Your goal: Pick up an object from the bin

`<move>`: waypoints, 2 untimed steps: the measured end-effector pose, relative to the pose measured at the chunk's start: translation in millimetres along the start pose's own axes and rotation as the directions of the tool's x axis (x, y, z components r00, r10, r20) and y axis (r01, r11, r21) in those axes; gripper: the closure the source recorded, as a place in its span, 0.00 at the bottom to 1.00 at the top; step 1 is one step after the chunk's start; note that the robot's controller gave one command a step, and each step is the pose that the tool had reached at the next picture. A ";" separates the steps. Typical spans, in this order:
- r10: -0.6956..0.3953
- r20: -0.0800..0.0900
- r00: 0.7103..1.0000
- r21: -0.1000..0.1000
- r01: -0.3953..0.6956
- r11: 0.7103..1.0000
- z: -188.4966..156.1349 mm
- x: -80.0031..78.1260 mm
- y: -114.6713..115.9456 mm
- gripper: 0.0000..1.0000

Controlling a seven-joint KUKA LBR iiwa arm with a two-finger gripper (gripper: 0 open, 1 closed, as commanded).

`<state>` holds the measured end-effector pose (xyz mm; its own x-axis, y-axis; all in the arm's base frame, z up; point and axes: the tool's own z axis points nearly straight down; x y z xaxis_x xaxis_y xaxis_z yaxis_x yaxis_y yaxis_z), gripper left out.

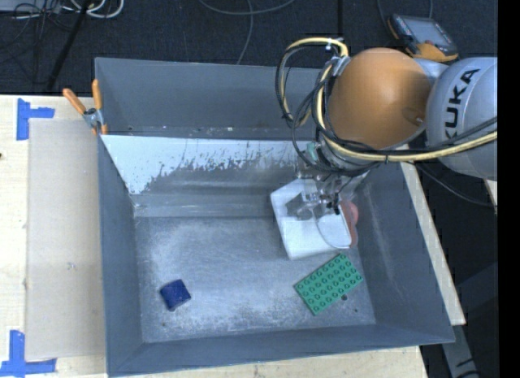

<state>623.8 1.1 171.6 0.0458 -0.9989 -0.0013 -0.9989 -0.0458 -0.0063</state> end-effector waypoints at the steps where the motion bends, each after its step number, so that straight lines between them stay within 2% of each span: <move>1: 0.008 0.002 1.000 -0.007 -0.008 1.000 -0.1 -0.7 0.1 1.00; 2: 0.014 0.002 1.000 -0.007 -0.014 1.000 -10.5 -1.2 0.1 1.00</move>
Offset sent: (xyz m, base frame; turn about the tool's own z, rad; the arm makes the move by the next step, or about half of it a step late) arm 0.0001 -0.0001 0.0014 0.0000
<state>623.5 2.3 182.0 0.0323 -0.9995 -0.0036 -0.9995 -0.0323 0.0006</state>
